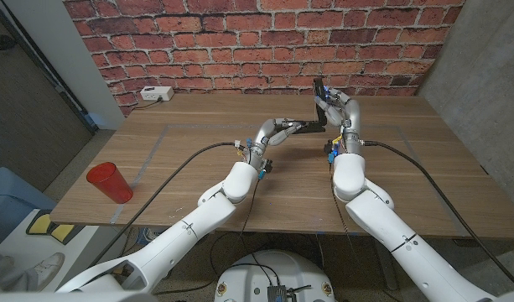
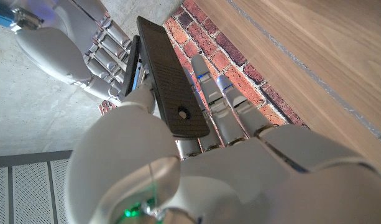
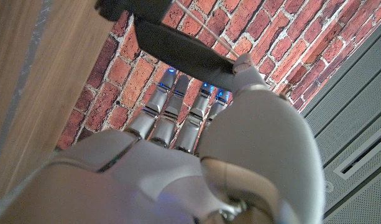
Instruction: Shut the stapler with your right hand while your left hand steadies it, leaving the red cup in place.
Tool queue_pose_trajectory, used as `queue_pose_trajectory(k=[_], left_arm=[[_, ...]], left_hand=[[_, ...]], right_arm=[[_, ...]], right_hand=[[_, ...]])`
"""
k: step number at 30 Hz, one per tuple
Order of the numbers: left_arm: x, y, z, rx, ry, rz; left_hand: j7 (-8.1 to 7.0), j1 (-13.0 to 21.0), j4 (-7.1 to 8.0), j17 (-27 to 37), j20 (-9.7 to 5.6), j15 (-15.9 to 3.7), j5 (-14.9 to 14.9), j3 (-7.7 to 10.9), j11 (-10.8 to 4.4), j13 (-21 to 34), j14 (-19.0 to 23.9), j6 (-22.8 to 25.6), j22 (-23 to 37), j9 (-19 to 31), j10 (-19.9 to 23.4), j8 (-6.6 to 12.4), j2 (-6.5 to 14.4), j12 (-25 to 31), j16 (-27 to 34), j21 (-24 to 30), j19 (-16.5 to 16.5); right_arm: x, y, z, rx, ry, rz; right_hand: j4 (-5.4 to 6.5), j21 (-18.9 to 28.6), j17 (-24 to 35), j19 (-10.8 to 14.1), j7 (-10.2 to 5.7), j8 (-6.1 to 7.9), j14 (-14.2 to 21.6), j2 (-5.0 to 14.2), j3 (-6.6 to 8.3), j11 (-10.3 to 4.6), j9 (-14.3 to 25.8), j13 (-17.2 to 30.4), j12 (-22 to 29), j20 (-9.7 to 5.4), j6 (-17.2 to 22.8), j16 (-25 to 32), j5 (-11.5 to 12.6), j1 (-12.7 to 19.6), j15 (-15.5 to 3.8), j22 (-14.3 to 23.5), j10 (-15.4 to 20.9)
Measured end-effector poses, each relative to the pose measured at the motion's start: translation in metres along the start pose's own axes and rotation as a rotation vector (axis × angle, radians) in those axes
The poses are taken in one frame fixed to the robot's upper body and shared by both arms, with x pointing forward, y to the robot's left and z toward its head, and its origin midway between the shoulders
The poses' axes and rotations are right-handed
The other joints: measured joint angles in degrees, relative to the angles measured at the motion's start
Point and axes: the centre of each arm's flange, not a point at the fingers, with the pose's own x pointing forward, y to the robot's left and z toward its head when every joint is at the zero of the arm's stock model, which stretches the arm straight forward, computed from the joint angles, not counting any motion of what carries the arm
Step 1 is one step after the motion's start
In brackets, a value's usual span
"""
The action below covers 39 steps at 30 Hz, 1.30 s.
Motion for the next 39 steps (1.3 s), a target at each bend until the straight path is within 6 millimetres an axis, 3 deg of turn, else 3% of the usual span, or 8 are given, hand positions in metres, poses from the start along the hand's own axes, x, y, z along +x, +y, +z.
queue_pose_trajectory(k=[6,17,39], left_arm=[[0.0,0.0,-0.001,-0.002,0.0,0.002],[0.0,0.001,-0.001,-0.004,-0.003,0.008],[-0.002,0.002,-0.001,-0.018,-0.011,0.022]], left_hand=[[0.0,0.0,0.0,0.28,0.0,-0.31,0.0,0.0,0.0,0.0,0.31,0.0,0.0,0.25,0.0,-0.03,-0.01,0.0,0.0,0.0,0.0],[0.01,0.01,0.0,0.29,0.0,-0.31,-0.03,0.0,0.0,0.0,0.31,-0.01,0.0,0.25,0.0,-0.03,-0.01,0.0,0.0,0.0,0.0],[0.32,0.02,0.0,0.28,0.0,-0.3,-0.23,0.0,0.0,0.0,0.31,0.28,0.0,0.58,0.0,-0.2,-0.02,0.0,0.0,0.0,0.0]], right_arm=[[-0.002,0.003,0.002,-0.033,-0.03,0.025],[-0.005,0.011,0.005,-0.076,-0.085,0.065],[-0.016,0.023,0.006,-0.191,-0.197,0.133]], right_hand=[[0.07,0.0,0.27,0.0,-0.1,0.0,0.0,-0.12,-0.07,0.0,0.11,0.0,0.12,0.0,0.1,0.0,0.19,0.41,0.0,0.0,-0.01],[-0.01,-0.32,0.27,-3.5,-1.23,0.0,-2.05,0.49,-0.15,-0.31,0.18,-0.01,0.23,0.17,0.61,-0.23,0.2,1.02,0.0,0.0,-0.32],[0.77,-0.31,1.59,-5.82,-1.83,-0.61,-5.83,0.86,-1.24,-0.71,0.64,-0.03,0.23,0.29,0.61,-0.67,0.19,0.6,0.3,0.27,-0.74]])
